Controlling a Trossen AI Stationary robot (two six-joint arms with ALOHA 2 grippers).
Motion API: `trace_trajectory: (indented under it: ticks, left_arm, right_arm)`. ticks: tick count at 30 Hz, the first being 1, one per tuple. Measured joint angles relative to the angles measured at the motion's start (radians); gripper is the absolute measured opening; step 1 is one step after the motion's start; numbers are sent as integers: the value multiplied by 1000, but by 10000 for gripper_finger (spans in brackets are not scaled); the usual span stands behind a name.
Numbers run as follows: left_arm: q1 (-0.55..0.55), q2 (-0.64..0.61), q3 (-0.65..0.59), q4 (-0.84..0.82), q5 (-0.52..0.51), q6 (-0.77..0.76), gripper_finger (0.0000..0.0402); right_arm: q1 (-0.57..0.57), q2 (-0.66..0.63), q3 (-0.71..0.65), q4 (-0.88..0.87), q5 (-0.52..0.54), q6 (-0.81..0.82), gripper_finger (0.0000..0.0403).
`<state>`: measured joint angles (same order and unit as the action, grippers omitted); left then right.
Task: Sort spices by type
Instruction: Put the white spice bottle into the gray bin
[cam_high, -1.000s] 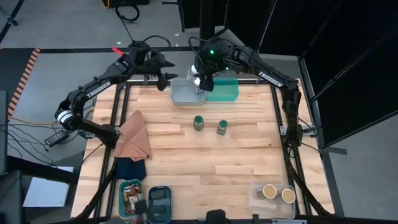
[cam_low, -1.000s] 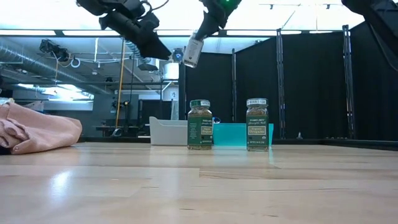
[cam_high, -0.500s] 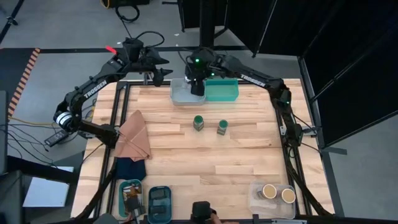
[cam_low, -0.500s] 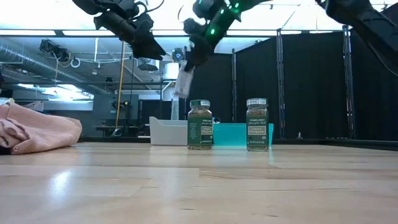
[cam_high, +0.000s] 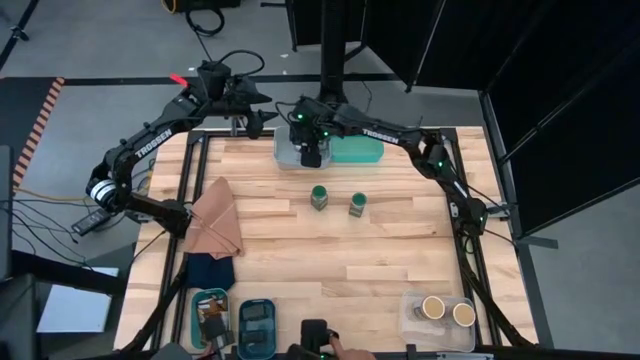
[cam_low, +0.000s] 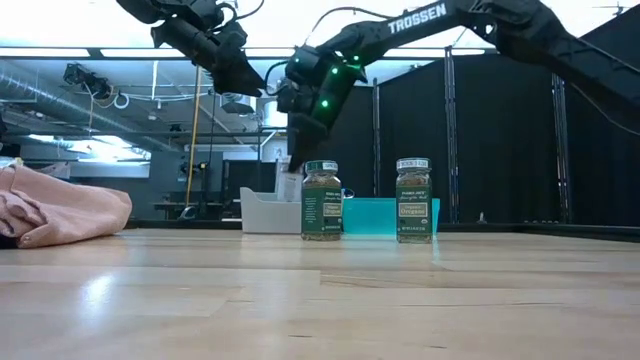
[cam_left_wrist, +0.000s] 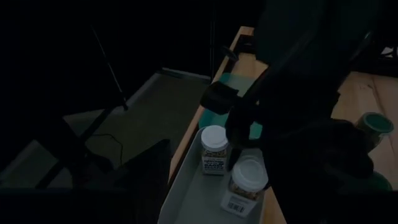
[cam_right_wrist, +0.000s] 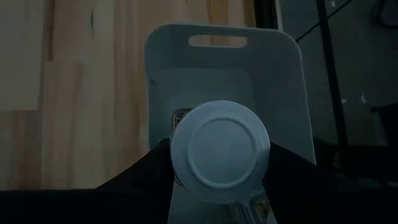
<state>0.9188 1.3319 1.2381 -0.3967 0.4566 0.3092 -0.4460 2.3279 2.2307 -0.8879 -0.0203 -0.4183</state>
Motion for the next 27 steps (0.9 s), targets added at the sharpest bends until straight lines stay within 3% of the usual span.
trace_trajectory:
  ticks: [13, 27]
  left_arm:
    - [0, 0, 0, 0, -15, 0, 257]
    - [0, 0, 0, 0, -19, 0, 257]
  right_arm:
    - [-15, 61, 2, -26, 19, 1, 211]
    - [-17, 61, 2, -23, 19, -3, 241]
